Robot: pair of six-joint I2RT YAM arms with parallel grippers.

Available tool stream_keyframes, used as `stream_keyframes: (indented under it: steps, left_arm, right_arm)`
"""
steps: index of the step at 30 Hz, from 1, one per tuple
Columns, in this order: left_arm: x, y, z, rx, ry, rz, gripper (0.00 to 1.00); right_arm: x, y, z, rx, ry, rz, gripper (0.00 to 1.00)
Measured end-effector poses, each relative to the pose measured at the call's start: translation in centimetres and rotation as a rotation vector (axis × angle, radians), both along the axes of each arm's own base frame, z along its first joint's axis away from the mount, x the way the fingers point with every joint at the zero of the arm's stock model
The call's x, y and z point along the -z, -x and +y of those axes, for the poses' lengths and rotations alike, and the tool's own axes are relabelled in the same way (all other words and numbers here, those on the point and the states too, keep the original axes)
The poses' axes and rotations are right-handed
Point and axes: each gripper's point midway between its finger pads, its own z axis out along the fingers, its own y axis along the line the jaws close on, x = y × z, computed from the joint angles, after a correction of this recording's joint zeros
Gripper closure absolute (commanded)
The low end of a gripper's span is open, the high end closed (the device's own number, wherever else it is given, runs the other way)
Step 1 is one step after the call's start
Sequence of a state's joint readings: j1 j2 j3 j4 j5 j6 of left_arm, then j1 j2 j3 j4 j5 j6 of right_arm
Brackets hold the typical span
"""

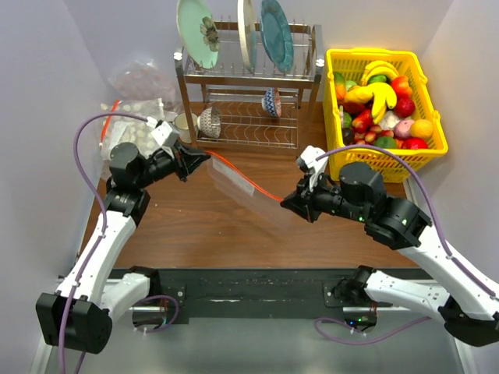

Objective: Place the food in the zip-top bag and seal the zipper
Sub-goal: Unzip the zipper food storage bag.

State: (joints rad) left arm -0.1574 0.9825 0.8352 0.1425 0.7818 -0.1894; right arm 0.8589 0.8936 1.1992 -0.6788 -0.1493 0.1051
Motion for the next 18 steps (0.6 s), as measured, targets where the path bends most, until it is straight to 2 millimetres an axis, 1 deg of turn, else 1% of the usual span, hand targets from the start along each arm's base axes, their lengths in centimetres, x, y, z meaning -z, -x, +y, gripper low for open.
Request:
stream_keyframes:
  steps: [6, 7, 10, 11, 14, 18]
  left_arm:
    - [0.7, 0.9, 0.3, -0.011, -0.004, -0.053, 1.0]
    - [0.7, 1.0, 0.4, -0.012, -0.003, -0.064, 1.0]
    - [0.4, 1.2, 0.4, -0.01, -0.005, -0.096, 1.0]
    - [0.1, 1.1, 0.4, -0.013, -0.004, -0.112, 1.0]
    - [-0.3, 1.2, 0.5, 0.001, 0.003, -0.151, 1.0]
    - [-0.2, 2.1, -0.3, 0.068, 0.009, -0.195, 1.0]
  right_arm:
    - [0.8, 0.5, -0.6, 0.008, 0.01, 0.016, 0.99]
    - [1.0, 0.6, -0.7, 0.005, 0.012, 0.019, 0.8]
    - [1.6, 0.9, -0.5, -0.013, 0.015, 0.037, 0.46]
    - [1.8, 1.1, -0.4, -0.022, 0.015, 0.048, 0.44]
    - [2.0, 1.6, -0.1, -0.052, 0.011, 0.067, 0.43]
    - [2.3, 1.4, 0.9, -0.076, 0.011, 0.081, 0.44]
